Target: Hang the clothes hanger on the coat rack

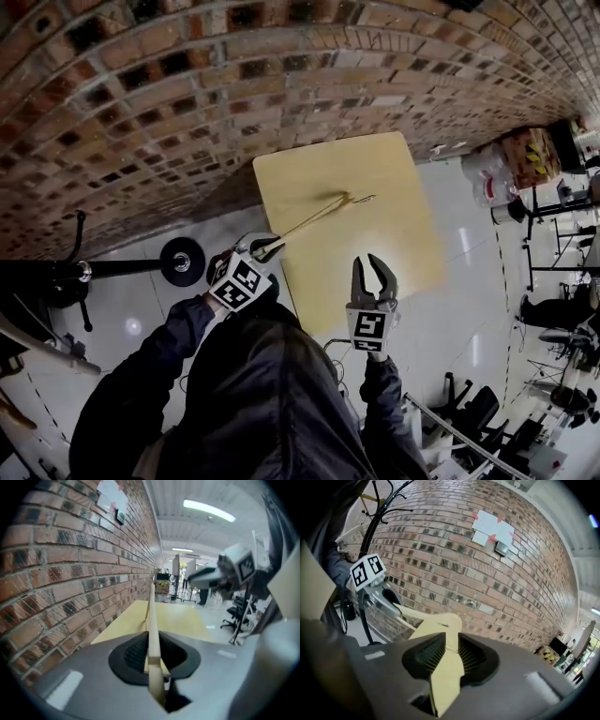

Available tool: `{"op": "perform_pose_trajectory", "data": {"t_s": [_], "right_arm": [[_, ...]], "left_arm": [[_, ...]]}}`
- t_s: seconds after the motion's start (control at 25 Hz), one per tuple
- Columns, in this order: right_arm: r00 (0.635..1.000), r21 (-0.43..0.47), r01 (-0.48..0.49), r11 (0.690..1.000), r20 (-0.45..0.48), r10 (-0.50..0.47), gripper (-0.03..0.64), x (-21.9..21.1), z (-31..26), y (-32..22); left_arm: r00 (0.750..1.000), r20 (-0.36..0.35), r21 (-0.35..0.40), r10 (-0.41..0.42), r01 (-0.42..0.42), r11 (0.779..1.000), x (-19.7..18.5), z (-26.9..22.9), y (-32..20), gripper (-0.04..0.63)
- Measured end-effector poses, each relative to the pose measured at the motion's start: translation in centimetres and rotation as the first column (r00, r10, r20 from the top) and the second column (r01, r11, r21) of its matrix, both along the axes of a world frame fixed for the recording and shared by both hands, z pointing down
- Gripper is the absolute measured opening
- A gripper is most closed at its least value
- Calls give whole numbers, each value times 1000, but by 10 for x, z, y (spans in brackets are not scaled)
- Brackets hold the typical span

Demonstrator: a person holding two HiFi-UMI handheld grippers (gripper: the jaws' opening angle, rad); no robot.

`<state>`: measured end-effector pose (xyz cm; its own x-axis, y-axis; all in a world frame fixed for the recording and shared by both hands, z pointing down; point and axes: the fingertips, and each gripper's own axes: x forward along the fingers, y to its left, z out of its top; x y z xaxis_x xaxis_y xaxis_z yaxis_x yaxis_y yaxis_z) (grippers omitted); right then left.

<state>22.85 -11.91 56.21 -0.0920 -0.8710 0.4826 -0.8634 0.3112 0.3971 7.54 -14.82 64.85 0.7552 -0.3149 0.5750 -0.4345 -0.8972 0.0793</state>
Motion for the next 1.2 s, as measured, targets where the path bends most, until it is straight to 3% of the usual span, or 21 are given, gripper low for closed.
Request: {"op": "perform_pose_trajectory", "data": {"t_s": [0.2,0.28,0.32,0.48,0.56,0.64,0.84,0.96,1.04,1.2], "right_arm": [[994,-99,87,991,-60,-93,141,11,63,-59],[983,-124,144,982,-99,-157,176,7,90,-85],[974,-141,172,975,-122,-190,204,5,103,-96],[944,-189,242,952,-178,-276,210,3,139,-119],[937,-175,263,949,-187,-295,192,6,144,-127],[933,-161,283,945,-183,-311,103,5,144,-139],[917,-97,360,928,-148,-371,97,-22,103,-153],[867,-29,469,883,-174,-466,97,-60,50,-174],[826,11,544,839,-186,-532,97,-97,15,-186],[714,82,693,716,-216,-666,95,-188,-52,-200]], "left_arm": [[988,-133,-161,-79,57,985,-4,-22,2,60],[982,-155,-202,-109,77,976,-7,-27,4,60],[981,-155,-208,-119,85,974,-7,-29,5,58],[980,-143,-219,-139,106,970,-1,-34,15,58],[979,-137,-231,-152,118,966,6,-33,19,58],[978,-126,-233,-169,136,963,11,-33,16,58],[968,-122,-181,-220,196,964,-8,-66,14,58],[948,-138,-116,-286,271,955,-33,-104,15,58],[925,-158,-80,-346,338,938,-57,-131,16,58],[849,-200,-19,-488,495,869,-117,-184,24,60]]}}
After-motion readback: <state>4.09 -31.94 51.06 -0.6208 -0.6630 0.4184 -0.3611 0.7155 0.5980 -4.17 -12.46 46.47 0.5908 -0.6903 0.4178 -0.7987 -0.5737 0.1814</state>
